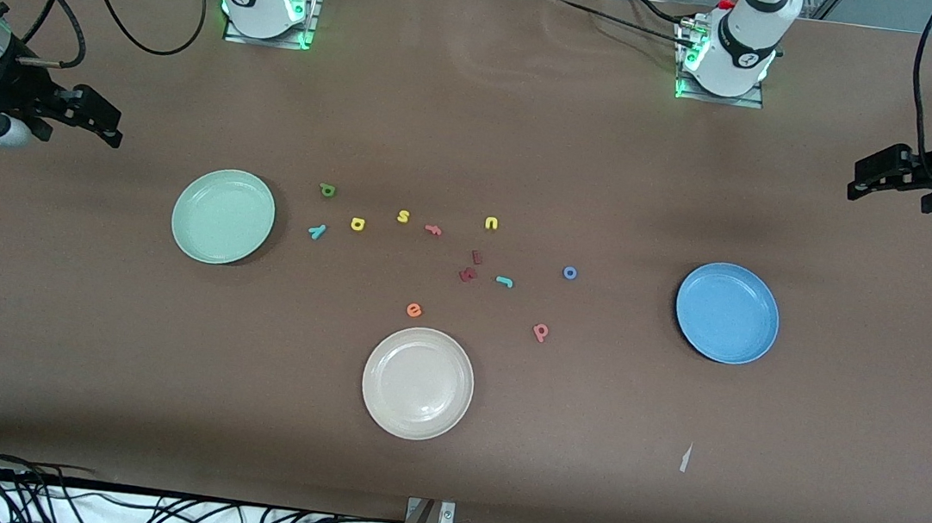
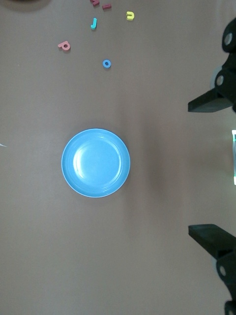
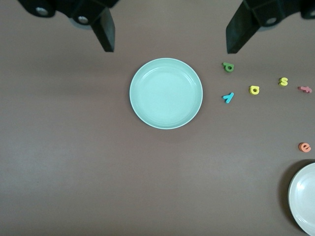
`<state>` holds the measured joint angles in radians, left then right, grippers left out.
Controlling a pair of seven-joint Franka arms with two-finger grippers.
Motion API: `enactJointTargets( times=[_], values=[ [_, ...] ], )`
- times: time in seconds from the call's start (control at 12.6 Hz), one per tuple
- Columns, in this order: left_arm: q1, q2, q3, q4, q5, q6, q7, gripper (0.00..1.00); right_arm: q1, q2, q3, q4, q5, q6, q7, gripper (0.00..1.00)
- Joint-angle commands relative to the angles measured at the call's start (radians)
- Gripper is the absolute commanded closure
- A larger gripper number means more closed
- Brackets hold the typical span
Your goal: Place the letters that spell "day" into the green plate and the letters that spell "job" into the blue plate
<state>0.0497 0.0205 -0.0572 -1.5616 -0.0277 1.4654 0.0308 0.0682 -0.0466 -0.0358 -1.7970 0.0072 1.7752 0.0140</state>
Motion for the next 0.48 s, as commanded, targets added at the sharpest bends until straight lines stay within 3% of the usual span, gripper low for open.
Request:
enactJointTargets(
  times=[0.0,0.4],
  values=[
    [-0.001,0.039,0.005,0.061,0.025,-0.042,0.027,0.0,0.005,0.007,0.004,0.022,-0.001,-0.014,-0.006,0.0],
    [0.007,0.039,0.005,0.057,0.023,-0.045,0.031,0.0,0.007,0.008,0.002,0.022,-0.001,-0.019,-0.008,0.0]
  ],
)
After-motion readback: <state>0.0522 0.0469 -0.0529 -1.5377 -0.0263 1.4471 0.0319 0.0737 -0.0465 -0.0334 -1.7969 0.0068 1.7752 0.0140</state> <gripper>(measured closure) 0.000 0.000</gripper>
